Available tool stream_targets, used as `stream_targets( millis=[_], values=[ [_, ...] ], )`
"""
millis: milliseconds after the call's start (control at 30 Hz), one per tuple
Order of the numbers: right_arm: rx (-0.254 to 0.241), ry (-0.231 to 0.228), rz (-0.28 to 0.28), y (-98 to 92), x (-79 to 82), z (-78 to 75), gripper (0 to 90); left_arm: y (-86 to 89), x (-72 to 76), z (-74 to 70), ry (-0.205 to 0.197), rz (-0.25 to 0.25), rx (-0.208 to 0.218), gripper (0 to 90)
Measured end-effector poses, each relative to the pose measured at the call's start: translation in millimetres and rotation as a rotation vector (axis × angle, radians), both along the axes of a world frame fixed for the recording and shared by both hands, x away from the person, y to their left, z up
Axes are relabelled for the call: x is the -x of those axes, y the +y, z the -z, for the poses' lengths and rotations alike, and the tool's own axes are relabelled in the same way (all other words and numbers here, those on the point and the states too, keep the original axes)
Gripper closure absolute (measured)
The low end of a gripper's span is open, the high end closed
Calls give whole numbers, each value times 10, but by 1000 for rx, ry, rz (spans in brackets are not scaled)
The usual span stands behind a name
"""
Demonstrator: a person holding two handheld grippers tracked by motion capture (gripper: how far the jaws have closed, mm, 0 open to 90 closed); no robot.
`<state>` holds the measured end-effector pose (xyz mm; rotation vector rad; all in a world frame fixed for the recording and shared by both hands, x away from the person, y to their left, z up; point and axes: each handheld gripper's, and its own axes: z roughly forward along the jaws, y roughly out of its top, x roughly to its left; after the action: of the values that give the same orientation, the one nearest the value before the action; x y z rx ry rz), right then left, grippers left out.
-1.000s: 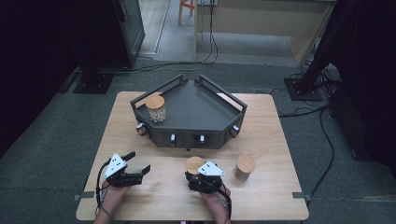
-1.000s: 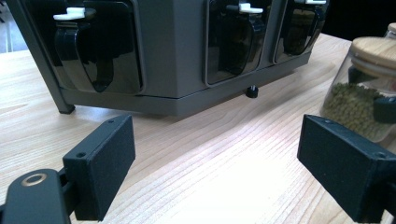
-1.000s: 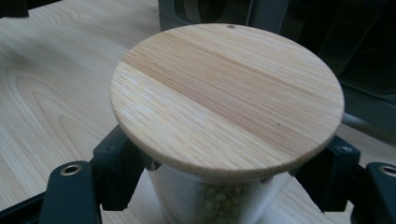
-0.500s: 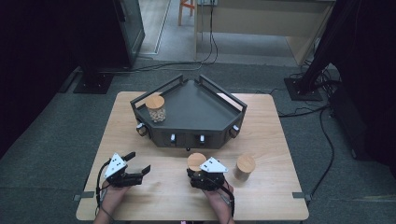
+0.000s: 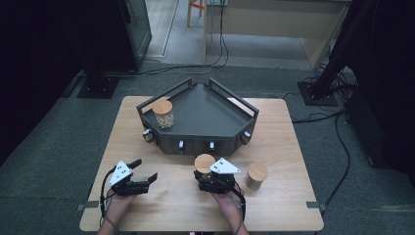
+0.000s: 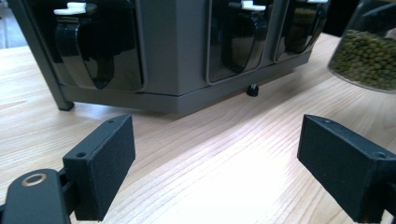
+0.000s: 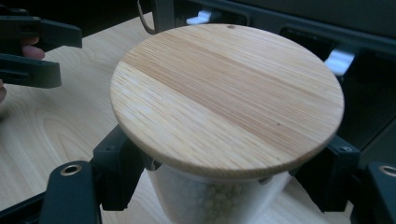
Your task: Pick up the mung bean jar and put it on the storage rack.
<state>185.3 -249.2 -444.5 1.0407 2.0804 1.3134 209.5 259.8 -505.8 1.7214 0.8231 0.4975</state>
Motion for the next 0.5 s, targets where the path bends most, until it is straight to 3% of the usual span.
stream_targets(
  millis=[500],
  values=[
    [23,-34,-9,29,-41,-180,251,-5,1,-9,-1,-2,-18,108]
  ],
)
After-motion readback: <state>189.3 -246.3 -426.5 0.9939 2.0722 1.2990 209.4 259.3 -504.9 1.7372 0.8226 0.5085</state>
